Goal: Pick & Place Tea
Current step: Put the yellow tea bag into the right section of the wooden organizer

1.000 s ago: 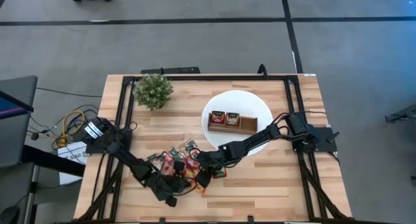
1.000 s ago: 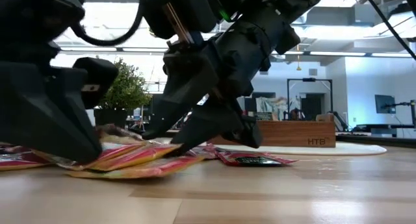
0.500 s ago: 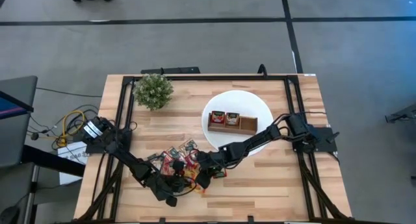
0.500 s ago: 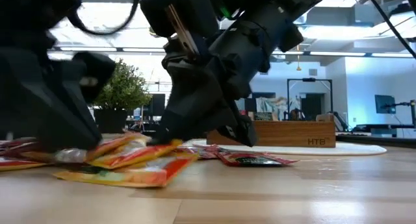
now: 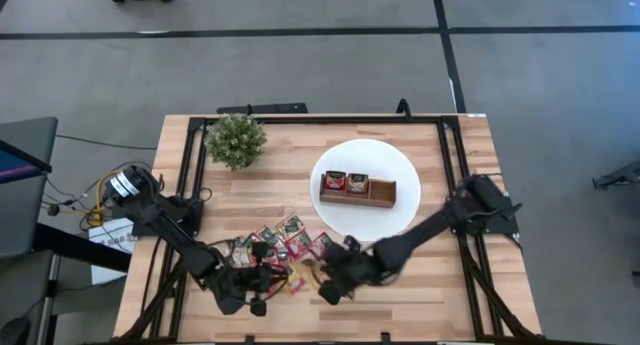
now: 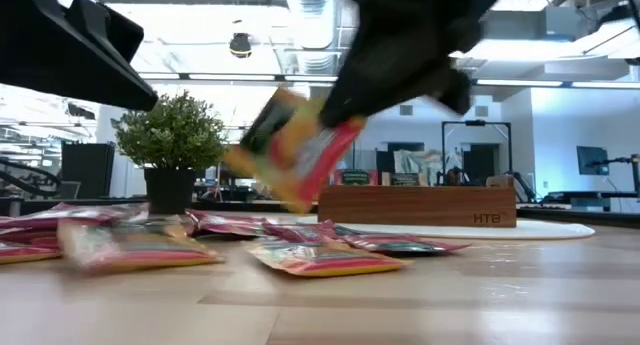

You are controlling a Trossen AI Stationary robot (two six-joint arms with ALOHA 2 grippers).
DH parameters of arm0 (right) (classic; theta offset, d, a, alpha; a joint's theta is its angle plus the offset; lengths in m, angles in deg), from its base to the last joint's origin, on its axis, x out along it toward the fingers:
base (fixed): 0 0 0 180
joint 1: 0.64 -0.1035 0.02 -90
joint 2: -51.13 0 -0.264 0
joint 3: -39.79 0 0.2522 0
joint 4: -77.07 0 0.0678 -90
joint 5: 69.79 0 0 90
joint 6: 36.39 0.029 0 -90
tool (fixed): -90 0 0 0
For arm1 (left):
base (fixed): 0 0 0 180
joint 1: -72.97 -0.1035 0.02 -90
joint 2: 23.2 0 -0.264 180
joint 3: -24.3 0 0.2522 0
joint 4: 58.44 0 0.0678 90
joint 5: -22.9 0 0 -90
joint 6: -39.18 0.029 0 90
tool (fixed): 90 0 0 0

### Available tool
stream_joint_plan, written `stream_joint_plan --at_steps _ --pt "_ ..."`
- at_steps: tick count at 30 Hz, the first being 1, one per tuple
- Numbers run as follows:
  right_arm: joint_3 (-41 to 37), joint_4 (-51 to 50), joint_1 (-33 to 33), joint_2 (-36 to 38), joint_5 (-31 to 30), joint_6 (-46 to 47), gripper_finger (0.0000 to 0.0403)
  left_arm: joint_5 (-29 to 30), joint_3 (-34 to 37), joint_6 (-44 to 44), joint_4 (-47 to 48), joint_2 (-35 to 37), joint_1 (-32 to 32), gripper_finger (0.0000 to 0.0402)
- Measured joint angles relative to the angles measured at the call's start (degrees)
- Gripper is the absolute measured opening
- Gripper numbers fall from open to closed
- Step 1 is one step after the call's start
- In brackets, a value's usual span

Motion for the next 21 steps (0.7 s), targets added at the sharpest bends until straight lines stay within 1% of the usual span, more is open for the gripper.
stream_joint_plan --at_steps 2,3,5,8,9,11,13,15,17,18,19,21 --pt "-3.1 2.0 -2.4 1.7 -7.1 1.5 0.0000 -2.5 0.0 -1.0 0.1 0.4 -0.3 0.0021" --pt "-4.9 2.4 -3.7 2.6 -10.8 2.9 0.0000 -2.7 0.0 -1.3 -0.1 0.3 -0.6 0.0021" --pt "-8.5 5.4 -6.2 4.1 -17.7 5.2 0.0000 -0.4 0.0 -1.7 -0.6 0.2 -0.7 0.0021" --pt "-13.2 11.2 -9.4 4.9 -26.3 5.7 0.0000 6.6 0.0 -2.7 -1.9 -0.1 -1.4 0.0021" --pt "-14.3 13.4 -10.2 4.9 -28.4 5.1 0.0000 7.7 0.0 -2.7 -2.0 -0.2 -1.9 0.0021" --pt "-15.8 17.0 -11.4 4.9 -32.2 3.1 0.0000 7.3 0.0 -1.3 -3.5 -0.2 -3.3 0.0022" --pt "-16.4 19.1 -12.2 4.7 -34.4 1.2 0.0000 2.6 0.0 2.6 -5.4 -0.2 -5.4 0.0029" --pt "-16.6 20.3 -12.2 4.6 -35.5 -0.5 0.0000 -5.7 0.0 5.7 -7.4 -0.2 -8.0 0.0045" --pt "-16.6 22.4 -12.3 4.6 -35.8 -2.5 0.0000 -14.1 0.0 7.7 -10.1 -0.2 -11.1 0.0071" --pt "-16.6 23.3 -12.4 4.6 -36.0 -4.0 0.0000 -16.9 0.0 8.6 -11.1 -0.2 -12.5 0.0086" --pt "-16.6 24.5 -12.5 4.6 -36.2 -5.8 0.0000 -18.5 0.0 9.8 -11.9 -0.2 -13.7 0.0103" --pt "-16.6 27.3 -12.8 4.6 -37.0 -9.1 0.0000 -18.7 0.0 12.2 -13.3 -0.2 -15.5 0.0137"
